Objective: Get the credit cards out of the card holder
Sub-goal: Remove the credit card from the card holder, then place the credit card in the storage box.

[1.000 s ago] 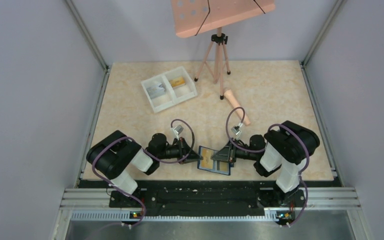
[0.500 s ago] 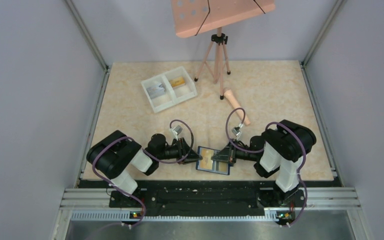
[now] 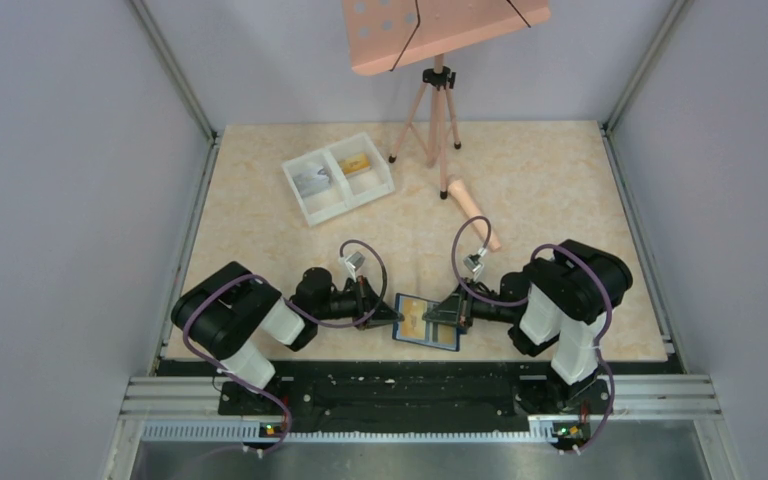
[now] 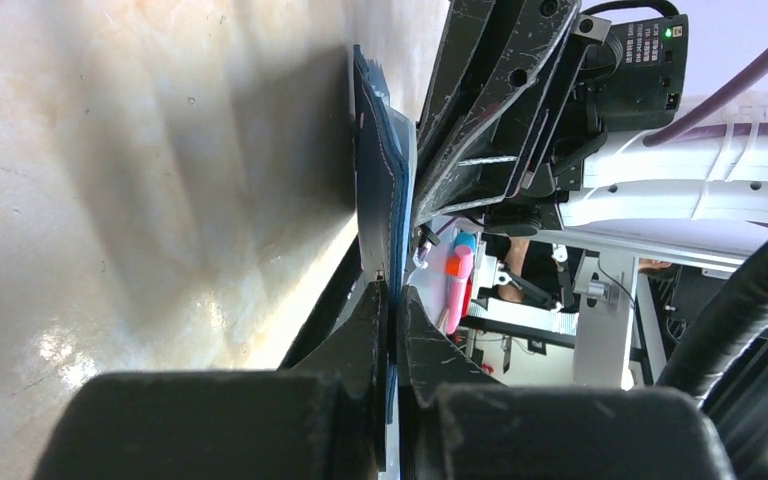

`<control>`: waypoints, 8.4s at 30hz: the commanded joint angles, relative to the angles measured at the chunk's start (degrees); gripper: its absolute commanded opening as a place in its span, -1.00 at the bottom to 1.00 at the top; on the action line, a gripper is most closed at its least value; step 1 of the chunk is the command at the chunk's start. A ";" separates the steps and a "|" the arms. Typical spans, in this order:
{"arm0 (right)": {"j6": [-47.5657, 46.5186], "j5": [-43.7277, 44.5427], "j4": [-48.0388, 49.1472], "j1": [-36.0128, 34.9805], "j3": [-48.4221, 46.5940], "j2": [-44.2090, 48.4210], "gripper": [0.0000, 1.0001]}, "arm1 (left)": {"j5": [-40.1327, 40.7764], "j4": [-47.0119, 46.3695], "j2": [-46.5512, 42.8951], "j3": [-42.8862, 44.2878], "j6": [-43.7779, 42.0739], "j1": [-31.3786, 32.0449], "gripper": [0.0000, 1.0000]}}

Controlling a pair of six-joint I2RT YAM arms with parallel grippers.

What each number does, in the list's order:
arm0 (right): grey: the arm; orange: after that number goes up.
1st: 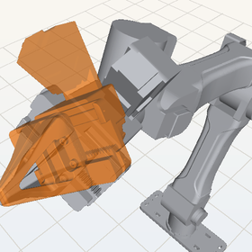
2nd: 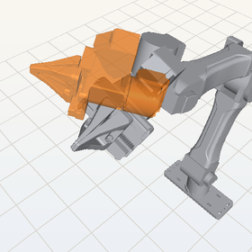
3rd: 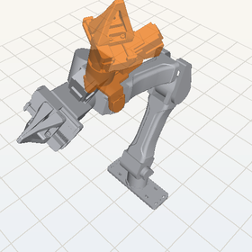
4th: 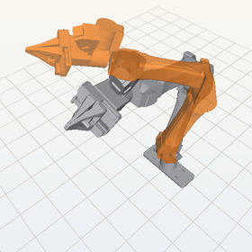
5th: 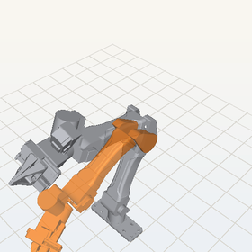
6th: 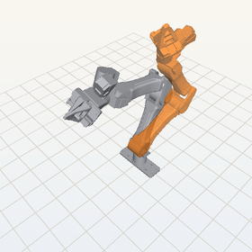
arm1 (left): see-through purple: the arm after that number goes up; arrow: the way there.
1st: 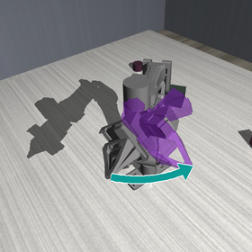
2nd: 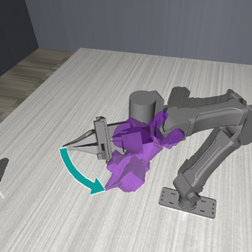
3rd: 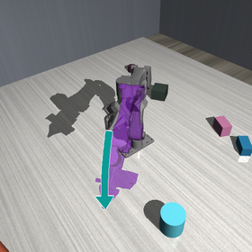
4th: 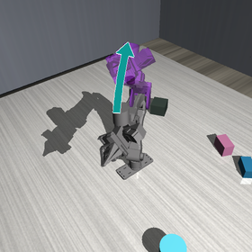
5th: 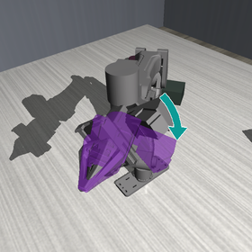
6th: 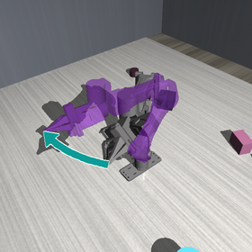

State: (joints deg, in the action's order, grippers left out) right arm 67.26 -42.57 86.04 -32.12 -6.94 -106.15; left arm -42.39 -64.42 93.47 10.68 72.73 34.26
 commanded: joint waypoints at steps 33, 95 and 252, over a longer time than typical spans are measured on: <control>1.05 -2.10 11.24 1.80 2.22 -0.19 -1.00 | -1.28 -0.09 -1.08 0.51 -2.48 -0.94 -0.96; -0.37 -5.12 1.12 4.04 0.94 5.15 -1.00 | -1.98 1.32 -0.79 -1.10 -5.14 -4.08 -1.00; -28.43 12.95 -87.80 2.45 -25.39 63.43 0.88 | 35.75 51.14 2.65 56.59 -17.06 -28.20 -1.00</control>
State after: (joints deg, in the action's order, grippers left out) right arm 40.25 -30.55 -0.78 -29.45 -30.41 -41.82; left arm -9.26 -9.08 91.44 62.28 52.90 6.35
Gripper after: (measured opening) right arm 0.939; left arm 0.010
